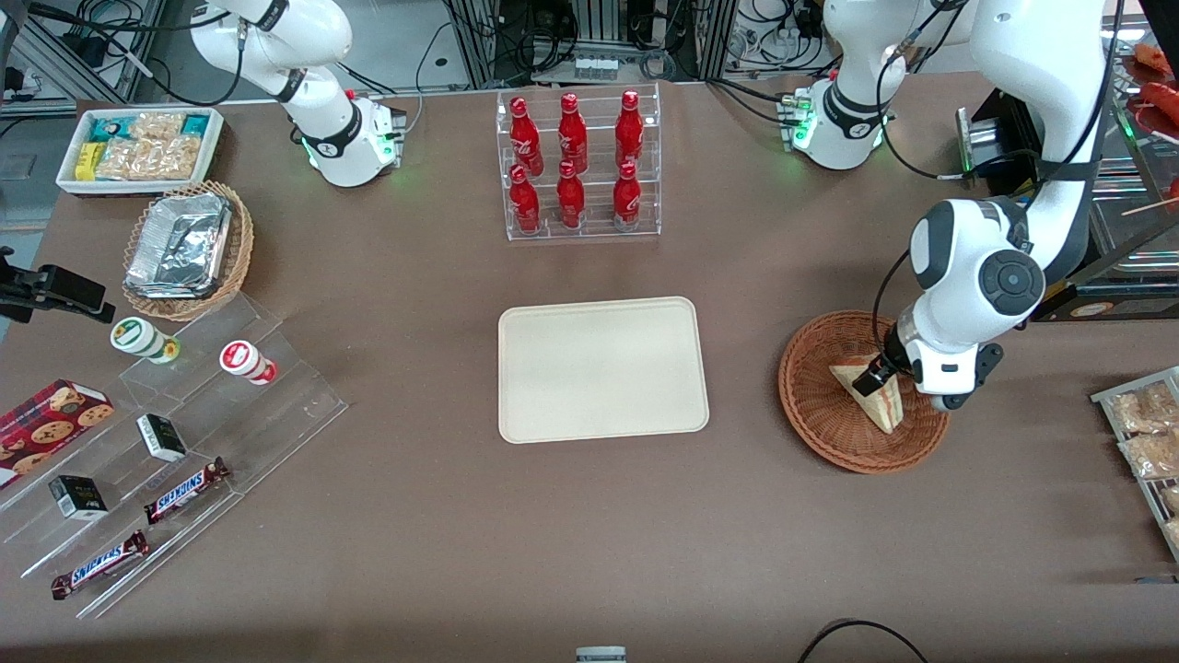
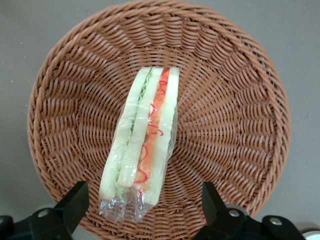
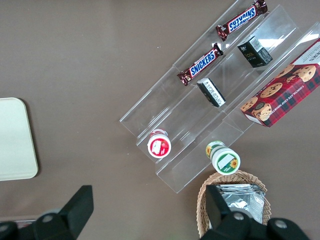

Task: Place sandwich from basket to tray
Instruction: 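Lower the left gripper and close it on the wrapped sandwich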

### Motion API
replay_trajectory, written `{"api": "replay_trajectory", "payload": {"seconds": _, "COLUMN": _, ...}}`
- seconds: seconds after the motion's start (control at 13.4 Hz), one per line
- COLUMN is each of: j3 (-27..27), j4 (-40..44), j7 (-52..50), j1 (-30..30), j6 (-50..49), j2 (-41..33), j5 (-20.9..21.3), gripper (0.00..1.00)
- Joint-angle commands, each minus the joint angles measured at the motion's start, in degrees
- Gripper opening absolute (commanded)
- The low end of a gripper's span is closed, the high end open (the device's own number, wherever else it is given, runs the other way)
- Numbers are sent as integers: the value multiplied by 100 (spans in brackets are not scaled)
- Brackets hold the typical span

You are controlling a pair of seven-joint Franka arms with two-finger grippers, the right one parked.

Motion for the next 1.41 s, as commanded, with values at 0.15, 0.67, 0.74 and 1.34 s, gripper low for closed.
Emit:
{"api": "replay_trajectory", "payload": {"seconds": 0.15, "j3": 13, "j4": 9, "j7": 170, "j1": -16, "j6": 319, "j2": 230, "j5": 42, "gripper": 100}}
{"api": "replay_trajectory", "payload": {"seconds": 0.67, "j3": 22, "j4": -34, "j7": 223, "j1": 1, "j6": 523, "j2": 389, "j5": 42, "gripper": 0}}
{"api": "replay_trajectory", "payload": {"seconds": 0.74, "j3": 22, "j4": -35, "j7": 449, "j1": 10, "j6": 427, "j2": 354, "j5": 42, "gripper": 0}}
{"api": "replay_trajectory", "payload": {"seconds": 1.34, "j3": -13, "j4": 605, "j7": 1427, "j1": -243, "j6": -1198, "j2": -51, "j5": 33, "gripper": 0}}
